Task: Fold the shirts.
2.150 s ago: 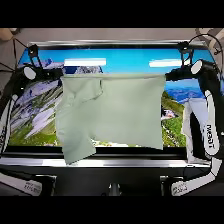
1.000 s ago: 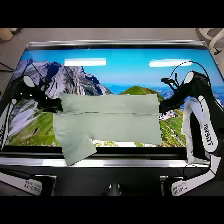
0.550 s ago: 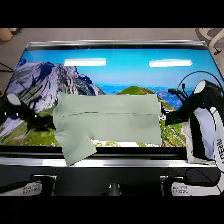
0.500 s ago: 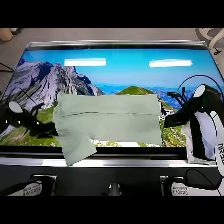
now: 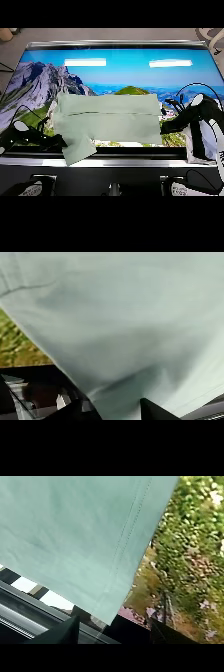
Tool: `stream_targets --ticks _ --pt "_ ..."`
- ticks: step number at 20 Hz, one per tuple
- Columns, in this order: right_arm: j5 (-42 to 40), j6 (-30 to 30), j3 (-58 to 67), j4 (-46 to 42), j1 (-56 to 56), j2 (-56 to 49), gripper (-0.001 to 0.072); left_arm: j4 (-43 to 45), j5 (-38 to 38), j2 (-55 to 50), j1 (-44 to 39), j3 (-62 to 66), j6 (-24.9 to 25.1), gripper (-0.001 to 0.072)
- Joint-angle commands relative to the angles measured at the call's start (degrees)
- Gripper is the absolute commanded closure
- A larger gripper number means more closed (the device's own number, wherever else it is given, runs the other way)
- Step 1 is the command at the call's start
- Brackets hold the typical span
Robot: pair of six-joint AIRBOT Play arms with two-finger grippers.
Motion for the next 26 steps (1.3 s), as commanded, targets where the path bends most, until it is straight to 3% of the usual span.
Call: stream_targets --ticks 1,2,4,10,12,15,16,17,19,22,26 --pt "0.02 -0.22 -0.98 0.28 0.04 0.13 0.0151 -0.37 5.88 -0.70 -3.28 -0.96 -2.97 0.0344" --pt "0.00 -0.20 -1.73 0.28 0.04 0.13 0.0123 -0.35 7.08 -1.03 -4.46 -0.96 -4.22 0.0413" --pt "-0.52 -0.20 -4.09 0.26 0.04 0.13 0.0120 -0.35 7.93 -1.11 -5.25 -0.85 -4.72 0.0675" --pt "-6.93 -0.17 -9.55 6.86 0.04 -1.62 0.0168 -0.39 7.52 -0.96 -5.25 0.50 -4.70 0.0673" --pt "-8.41 -0.04 -9.55 7.54 0.04 -2.49 0.0226 -0.39 7.54 -0.61 -5.25 0.61 -4.70 0.0673" --pt "-7.82 1.53 -9.55 7.85 0.04 -3.69 0.0400 -0.37 7.74 -0.13 -5.25 0.61 -4.46 0.0673" --pt "-7.72 1.55 -9.53 7.67 0.04 -3.76 0.0642 -0.35 7.78 -0.04 -5.25 0.83 -4.22 0.0674" --pt "-7.69 0.96 -9.27 7.56 0.04 -3.67 0.0690 -0.35 7.76 0.07 -5.22 1.70 -2.99 0.0675" --pt "-6.56 -2.19 -7.15 7.56 0.04 -2.60 0.0691 -0.17 6.05 1.07 -5.11 5.95 0.44 0.0676" --pt "-6.14 -2.27 1.14 7.54 0.04 -0.46 0.0694 0.96 3.37 2.58 -5.14 17.51 0.66 0.0677" --pt "-13.42 0.63 14.12 7.48 0.17 -1.90 0.0693 1.38 6.47 -3.26 -5.11 31.89 0.04 0.0677"
